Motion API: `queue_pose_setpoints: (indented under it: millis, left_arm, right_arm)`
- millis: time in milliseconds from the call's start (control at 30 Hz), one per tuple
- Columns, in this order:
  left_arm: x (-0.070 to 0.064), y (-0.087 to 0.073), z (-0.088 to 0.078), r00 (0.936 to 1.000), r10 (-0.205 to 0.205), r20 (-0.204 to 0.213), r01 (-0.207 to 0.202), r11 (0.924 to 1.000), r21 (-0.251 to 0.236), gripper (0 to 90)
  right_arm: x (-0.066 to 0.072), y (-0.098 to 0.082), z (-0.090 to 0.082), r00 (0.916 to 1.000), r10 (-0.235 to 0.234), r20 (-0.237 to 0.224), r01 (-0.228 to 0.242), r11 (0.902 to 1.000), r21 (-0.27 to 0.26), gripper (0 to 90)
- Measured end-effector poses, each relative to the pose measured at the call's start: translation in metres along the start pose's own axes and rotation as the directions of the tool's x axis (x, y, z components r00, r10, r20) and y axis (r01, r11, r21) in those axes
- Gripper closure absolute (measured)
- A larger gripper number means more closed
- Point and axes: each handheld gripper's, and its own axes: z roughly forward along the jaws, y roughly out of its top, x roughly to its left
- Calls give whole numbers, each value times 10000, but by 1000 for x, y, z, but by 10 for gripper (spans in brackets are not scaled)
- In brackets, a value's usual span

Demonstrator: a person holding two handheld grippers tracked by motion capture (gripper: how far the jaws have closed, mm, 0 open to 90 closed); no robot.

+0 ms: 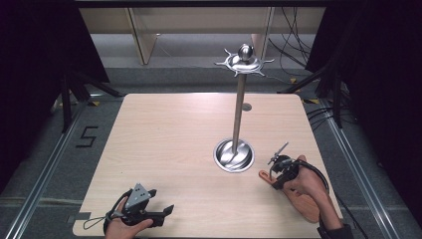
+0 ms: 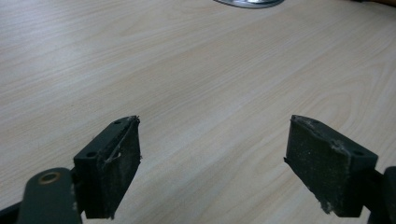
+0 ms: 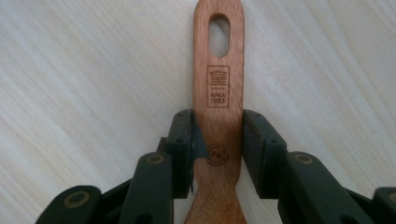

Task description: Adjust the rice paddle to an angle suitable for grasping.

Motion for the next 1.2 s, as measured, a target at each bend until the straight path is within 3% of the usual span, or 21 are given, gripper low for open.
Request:
queue_pose_setpoints:
  millis: [33,67,133,233,267,300,333,400,533,567,600,667,733,767,833,867,900,1100,1133,1167,1200]
  left_arm:
    - [-1,0,0,9999,-154,32,154,9998,-95,171]
    - [1,0,-2,9999,156,28,-157,9997,170,171]
    - [1,0,-1,9999,121,38,-121,9999,88,171]
    - [1,0,-2,9999,122,31,-122,9999,109,171]
    - [1,0,-2,9999,122,31,-122,9999,109,171]
    - [-1,0,0,9999,-151,15,151,9998,-145,171]
    - [1,0,-2,9999,139,51,-140,9999,84,172]
    - [1,0,-2,9999,108,24,-108,9999,111,172]
    - [1,0,-1,9999,98,23,-98,9999,125,172]
    - [2,1,-2,9997,232,30,-232,9997,119,172]
    - [2,1,-2,9997,232,30,-232,9997,119,172]
    - [1,0,-1,10000,-11,14,11,10000,-30,172]
    - [0,0,-1,9997,-224,-21,223,9997,-125,173]
    - [-1,0,-1,9996,-294,-59,293,9995,-72,175]
    - [0,0,-1,9999,-140,-64,140,9999,-81,174]
    - [0,0,-1,9999,-140,-64,140,9999,-81,174]
    - [-1,0,-1,9996,-291,-45,290,9995,-114,174]
    - [0,0,-1,9999,-125,1,125,9999,-98,174]
    - [0,0,-1,9999,-111,0,111,9999,-95,174]
    - [0,0,-1,9999,-120,-3,120,9999,-96,174]
    - [0,0,-1,9999,-137,-10,137,9999,-100,174]
  right_arm:
    - [0,1,0,10000,-87,-40,87,9998,181,664]
    - [0,2,0,9997,-211,-117,215,9992,334,664]
    - [2,6,0,9998,-163,-124,172,9963,839,669]
    - [3,9,1,9992,-401,-91,409,9929,1120,671]
    - [3,9,1,9992,-397,-75,403,9925,1150,671]
    - [2,9,1,9983,-587,-65,590,9919,1124,671]
    - [2,8,1,9984,-562,-41,563,9925,1085,671]
    - [3,7,0,9990,-447,-20,446,9934,1054,671]
    - [3,2,-6,9995,-308,17,306,9983,497,672]
    - [1,-2,-13,9991,-368,209,367,9993,46,672]
    - [1,-2,-13,9991,-368,209,367,9993,46,672]
    - [2,-7,-26,9993,-214,318,235,9976,-646,672]
    - [2,-9,-29,9988,-246,413,278,9965,-791,672]
    - [3,-13,-35,9984,-171,542,236,9921,-1229,672]
    - [2,-17,-39,9987,-142,490,215,9880,-1531,672]
    - [2,-17,-39,9987,-142,490,215,9880,-1531,672]
    - [3,-20,-42,9989,185,423,-110,9855,-1693,672]
    - [0,-27,-51,9994,167,310,-89,9715,-2368,672]
    - [1,-28,-52,9990,378,258,-303,9689,-2456,672]
    - [-1,-29,-55,9993,191,330,-100,9664,-2570,672]
    - [2,-30,-56,9983,524,253,-440,9640,-2623,672]
